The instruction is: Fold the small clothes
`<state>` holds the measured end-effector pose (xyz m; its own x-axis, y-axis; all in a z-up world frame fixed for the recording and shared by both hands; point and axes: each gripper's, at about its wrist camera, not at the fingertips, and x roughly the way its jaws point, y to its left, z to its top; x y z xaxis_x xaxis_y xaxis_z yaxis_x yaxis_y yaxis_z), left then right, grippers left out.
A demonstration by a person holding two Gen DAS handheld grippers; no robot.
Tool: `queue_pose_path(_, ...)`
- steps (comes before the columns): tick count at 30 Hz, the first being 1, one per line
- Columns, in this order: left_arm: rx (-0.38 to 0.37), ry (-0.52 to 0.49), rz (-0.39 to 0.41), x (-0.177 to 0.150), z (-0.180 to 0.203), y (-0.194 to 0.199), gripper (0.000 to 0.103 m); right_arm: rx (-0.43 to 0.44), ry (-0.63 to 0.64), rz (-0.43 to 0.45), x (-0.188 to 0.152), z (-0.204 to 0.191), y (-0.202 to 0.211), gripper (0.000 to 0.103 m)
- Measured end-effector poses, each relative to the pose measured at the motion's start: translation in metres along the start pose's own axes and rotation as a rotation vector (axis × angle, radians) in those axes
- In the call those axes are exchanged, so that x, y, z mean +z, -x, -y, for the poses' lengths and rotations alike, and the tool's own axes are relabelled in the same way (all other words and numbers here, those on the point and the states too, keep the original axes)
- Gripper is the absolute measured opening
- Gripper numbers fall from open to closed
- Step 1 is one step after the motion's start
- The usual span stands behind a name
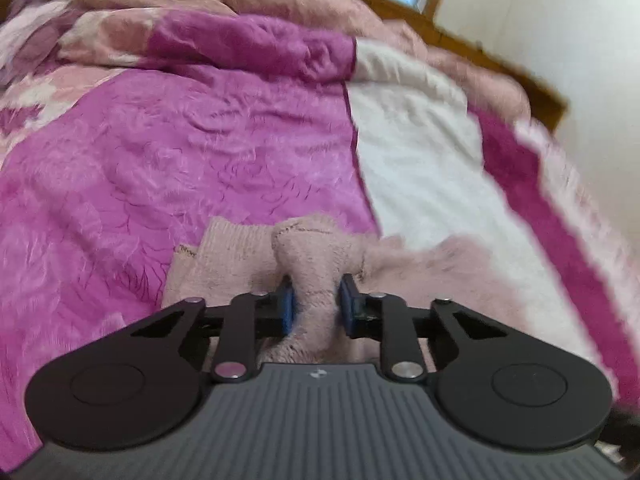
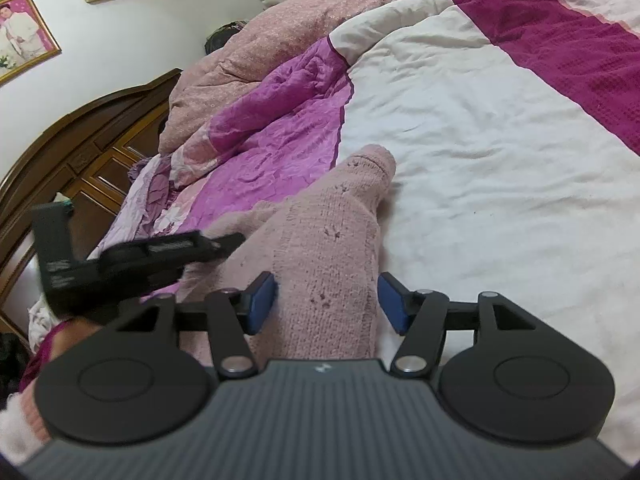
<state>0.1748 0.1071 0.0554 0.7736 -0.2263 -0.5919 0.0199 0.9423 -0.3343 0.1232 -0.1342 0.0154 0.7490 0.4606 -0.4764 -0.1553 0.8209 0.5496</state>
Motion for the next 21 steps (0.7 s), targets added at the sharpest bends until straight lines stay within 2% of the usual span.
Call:
queue_pose_path(1, -0.041, 0.067, 0.031, 0.001, -0.004, 0.013, 0.019, 0.001, 0.0, -0.001, 0.0, -0.001, 0.0, 0.061)
queue_pose_path(2, -0.049, 0.095, 0.07, 0.003, -0.004, 0.026, 0.018, 0.001, 0.003, -0.001, 0.0, -0.001, 0.001, 0.061)
queue_pose_path(4, 0.002, 0.053, 0.145, 0.01, 0.001, 0.044, 0.018, 0.007, 0.012, -0.006, -0.002, -0.003, -0.002, 0.061)
queue_pose_path(5, 0.018, 0.035, 0.159, 0.014, 0.0, 0.046, 0.018, 0.013, 0.013, -0.012, -0.004, -0.003, -0.004, 0.064)
queue_pose_path(9, 0.105, 0.001, 0.103, 0.024, -0.011, 0.021, 0.018, 0.009, 0.014, -0.017, -0.011, -0.009, -0.012, 0.066)
queue_pose_path(12, 0.16, -0.02, 0.019, 0.016, -0.025, -0.012, 0.019, -0.001, 0.037, -0.022, -0.012, -0.014, -0.012, 0.067)
queue_pose_path(14, 0.184, -0.03, 0.012, 0.011, -0.032, -0.025, 0.019, 0.001, 0.035, -0.032, -0.014, -0.015, -0.011, 0.067)
queue_pose_path(16, 0.16, 0.006, 0.008, 0.009, -0.039, -0.023, 0.019, 0.003, 0.034, -0.039, -0.015, -0.016, -0.01, 0.067)
queue_pose_path(21, 0.031, 0.076, -0.061, 0.021, -0.051, 0.001, 0.02, -0.007, 0.031, -0.041, -0.017, -0.017, -0.009, 0.068)
